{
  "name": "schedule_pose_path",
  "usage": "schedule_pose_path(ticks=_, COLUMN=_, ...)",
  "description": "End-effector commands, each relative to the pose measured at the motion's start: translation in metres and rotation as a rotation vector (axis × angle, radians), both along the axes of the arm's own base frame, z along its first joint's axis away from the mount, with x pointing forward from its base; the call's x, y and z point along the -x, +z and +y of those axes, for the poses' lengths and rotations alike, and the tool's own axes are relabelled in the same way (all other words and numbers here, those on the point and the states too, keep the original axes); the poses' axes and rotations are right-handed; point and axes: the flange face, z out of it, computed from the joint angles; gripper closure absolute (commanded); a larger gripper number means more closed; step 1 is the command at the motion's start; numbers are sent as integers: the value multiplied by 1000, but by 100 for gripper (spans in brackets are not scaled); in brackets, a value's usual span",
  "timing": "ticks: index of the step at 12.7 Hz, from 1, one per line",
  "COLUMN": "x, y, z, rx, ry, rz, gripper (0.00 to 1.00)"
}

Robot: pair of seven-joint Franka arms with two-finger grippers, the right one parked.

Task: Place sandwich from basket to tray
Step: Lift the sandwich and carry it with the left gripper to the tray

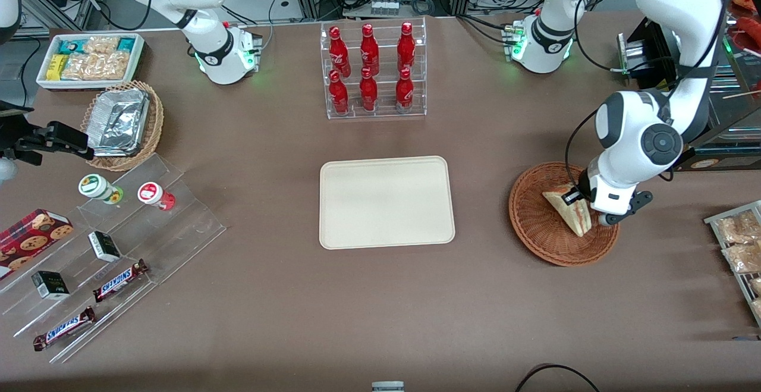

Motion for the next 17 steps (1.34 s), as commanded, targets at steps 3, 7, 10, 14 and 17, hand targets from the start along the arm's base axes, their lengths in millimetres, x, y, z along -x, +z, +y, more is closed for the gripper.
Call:
schedule_pose_path(ticks=3, x=-17, y=55, z=-68, rx=-6, ry=-158, rz=26, gripper=100)
schedule_pose_path(ticks=7, x=-10, y=53, z=-155, rx=0, ry=-311, rz=18, gripper=100)
schedule_pose_path(ticks=10, x=-5, y=49, z=-234, rx=28, ry=-410, rz=8, gripper=100)
schedule_pose_path(ticks=14, x=-3, y=35, z=-335, rx=54, ry=-482, rz=58, gripper=100)
schedule_pose_path(ticks=17, x=-2, y=25, z=-388, rx=63, ry=-506, rz=57, gripper=100)
